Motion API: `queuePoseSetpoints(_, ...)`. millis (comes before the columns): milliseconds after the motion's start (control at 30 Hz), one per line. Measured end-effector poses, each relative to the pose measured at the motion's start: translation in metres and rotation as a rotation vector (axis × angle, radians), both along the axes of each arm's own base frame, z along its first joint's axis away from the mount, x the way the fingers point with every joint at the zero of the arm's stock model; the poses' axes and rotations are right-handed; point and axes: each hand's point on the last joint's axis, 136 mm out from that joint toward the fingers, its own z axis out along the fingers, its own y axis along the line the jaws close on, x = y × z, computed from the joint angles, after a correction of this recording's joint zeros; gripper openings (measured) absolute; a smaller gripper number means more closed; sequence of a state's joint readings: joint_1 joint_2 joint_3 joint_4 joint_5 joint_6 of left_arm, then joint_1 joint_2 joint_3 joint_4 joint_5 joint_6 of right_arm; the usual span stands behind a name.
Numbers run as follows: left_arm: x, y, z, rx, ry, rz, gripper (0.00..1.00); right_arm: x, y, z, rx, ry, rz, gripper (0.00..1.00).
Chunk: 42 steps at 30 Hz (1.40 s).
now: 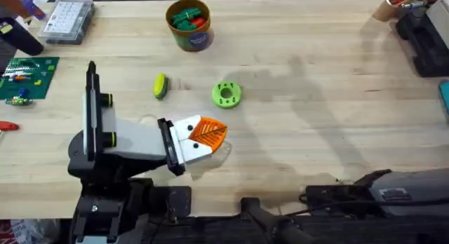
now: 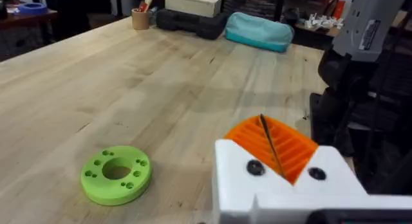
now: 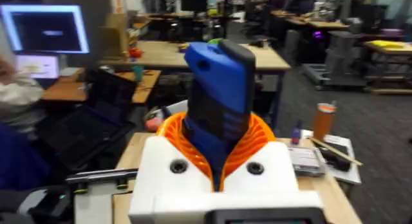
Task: Pick up the gripper from the table and insert it into the empty holder that is missing its gripper. Then pick up a screw, insert it into the mounting hole, and use the screwdriver to tighten it. Finally, clean up the table by picking up the vegetable and placing it into the bucket.
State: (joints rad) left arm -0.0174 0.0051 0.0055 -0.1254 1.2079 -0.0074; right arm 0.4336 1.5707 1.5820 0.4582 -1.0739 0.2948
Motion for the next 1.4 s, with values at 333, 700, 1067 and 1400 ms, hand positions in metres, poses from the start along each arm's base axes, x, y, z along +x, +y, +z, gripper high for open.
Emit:
queuePoseSetpoints(333,0.0,0.0,0.0,0.0,0.0,0.0,0.004,-0.029,0.008,-0.012,0.038,-0.047,0.128,0.021)
queuePoseSetpoints(700,0.0,0.0,0.0,0.0,0.0,0.0,0.004,-0.056,-0.002,-0.044,0.076,0.022,0.243,0.02)
queuePoseSetpoints(1067,0.0,0.0,0.0,0.0,0.0,0.0,0.004,-0.094,0.015,-0.056,0.007,0.065,0.399,0.02)
queuePoseSetpoints(1400,0.0,0.0,0.0,0.0,0.0,0.0,0.004,-0.103,0.016,-0.062,-0.027,0.054,0.437,0.02)
